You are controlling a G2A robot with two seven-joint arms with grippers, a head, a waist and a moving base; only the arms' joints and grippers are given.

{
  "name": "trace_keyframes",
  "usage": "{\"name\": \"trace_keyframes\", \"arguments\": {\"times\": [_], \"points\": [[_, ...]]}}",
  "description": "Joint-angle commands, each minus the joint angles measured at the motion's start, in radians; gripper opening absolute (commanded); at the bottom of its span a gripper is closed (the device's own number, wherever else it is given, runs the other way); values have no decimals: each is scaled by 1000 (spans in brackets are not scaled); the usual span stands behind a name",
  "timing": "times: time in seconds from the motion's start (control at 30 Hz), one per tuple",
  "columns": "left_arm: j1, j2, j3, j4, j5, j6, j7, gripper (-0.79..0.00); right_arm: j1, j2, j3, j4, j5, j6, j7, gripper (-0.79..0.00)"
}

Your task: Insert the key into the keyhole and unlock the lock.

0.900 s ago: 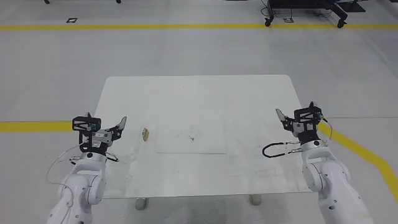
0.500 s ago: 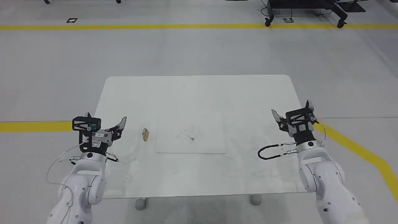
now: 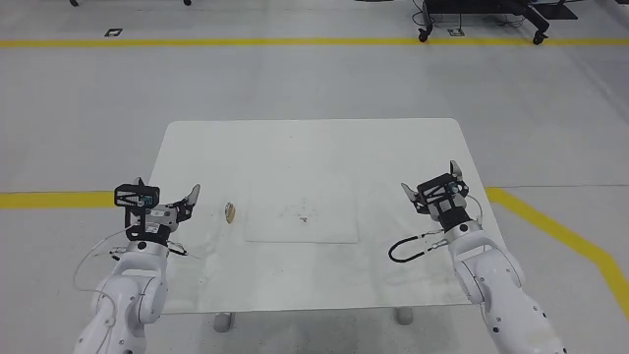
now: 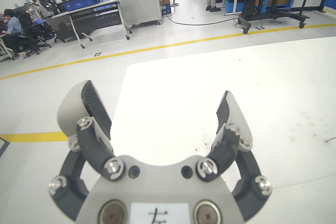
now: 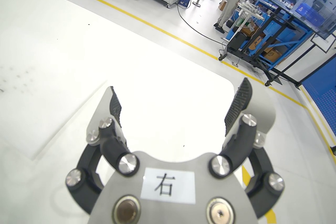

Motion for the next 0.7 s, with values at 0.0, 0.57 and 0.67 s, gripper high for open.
{"name": "trace_keyframes", "arguments": {"times": [0.0,0.57,0.67], "points": [[0,0,0,0,0,0,0,0,30,-2,-59,2,-109,-35,67,0],[0,0,0,0,0,0,0,0,402,-65,-459,303,32,-517,51,0],[0,0,0,0,0,0,0,0,462,-75,-498,370,64,-593,42,-120]]}}
